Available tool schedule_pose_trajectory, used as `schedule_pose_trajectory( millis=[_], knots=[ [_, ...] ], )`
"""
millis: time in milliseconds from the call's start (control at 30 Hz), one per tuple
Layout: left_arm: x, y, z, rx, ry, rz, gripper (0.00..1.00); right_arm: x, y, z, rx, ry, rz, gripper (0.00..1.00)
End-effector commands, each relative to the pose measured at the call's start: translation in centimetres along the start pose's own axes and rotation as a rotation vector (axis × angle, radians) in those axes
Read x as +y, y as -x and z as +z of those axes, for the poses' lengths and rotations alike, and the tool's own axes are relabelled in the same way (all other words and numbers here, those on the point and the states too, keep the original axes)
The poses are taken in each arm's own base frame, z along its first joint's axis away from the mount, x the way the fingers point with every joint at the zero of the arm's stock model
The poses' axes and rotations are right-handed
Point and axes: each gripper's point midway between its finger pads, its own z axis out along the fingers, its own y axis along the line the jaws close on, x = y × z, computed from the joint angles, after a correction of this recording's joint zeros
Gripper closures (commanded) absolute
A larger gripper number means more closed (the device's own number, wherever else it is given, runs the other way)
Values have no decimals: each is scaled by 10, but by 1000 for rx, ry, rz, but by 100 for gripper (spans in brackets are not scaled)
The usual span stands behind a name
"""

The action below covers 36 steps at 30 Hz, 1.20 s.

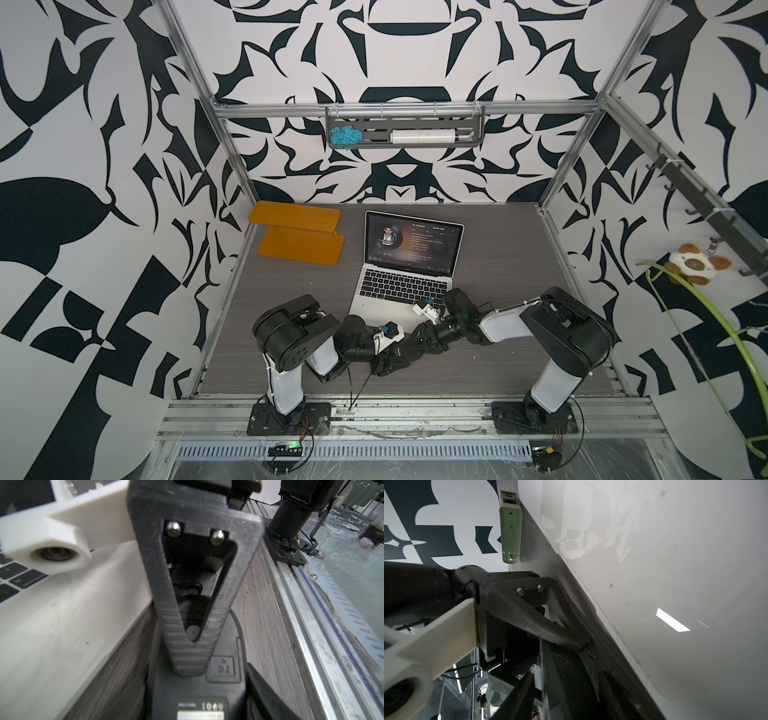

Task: Remove the wireless mouse receiver from the laptop
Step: Close the lid on the mouse, then pick up the mouse from the center of the board.

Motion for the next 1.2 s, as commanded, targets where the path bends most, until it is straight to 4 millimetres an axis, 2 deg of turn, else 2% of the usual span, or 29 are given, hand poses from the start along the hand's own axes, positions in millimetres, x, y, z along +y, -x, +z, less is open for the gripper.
schedule_pose_trajectory(
  millis=[0,267,300,400,433,467,533,633,700,800,900,1033,1167],
  knots=[
    [-5,0,3,1,-39,-1,100,-20,-4,5,13,-64,77,51],
    [-7,0,5,0,-56,-14,100,-26,-4,6,8,-74,87,72],
    [-6,0,5,-1,-51,-19,92,-25,-4,6,1,-72,83,74],
    [-3,4,3,-24,-25,-21,45,-20,-2,2,-23,-75,64,75],
    [-3,7,0,-40,-12,-23,16,-19,-1,0,-33,-80,58,76],
    [-1,12,-4,-69,3,-24,1,-18,0,-3,-46,-88,46,76],
    [3,24,-16,-128,38,-34,1,-13,4,-12,-90,-105,21,77],
    [15,46,-36,-207,90,-142,1,-3,14,-34,-183,-146,-34,78],
    [24,65,-52,-276,137,-200,1,-5,22,-53,-251,-270,-70,78],
    [40,84,-65,-316,173,-325,1,-4,34,-92,-353,-488,-141,79],
    [62,88,-68,-234,241,-501,1,0,45,-140,-486,-703,-185,79],
    [70,106,-91,-177,389,-478,1,-8,50,-201,-585,-1035,-184,79],
    [77,114,-127,-162,581,-476,1,-14,56,-241,-616,-1330,-149,80]
  ],
)
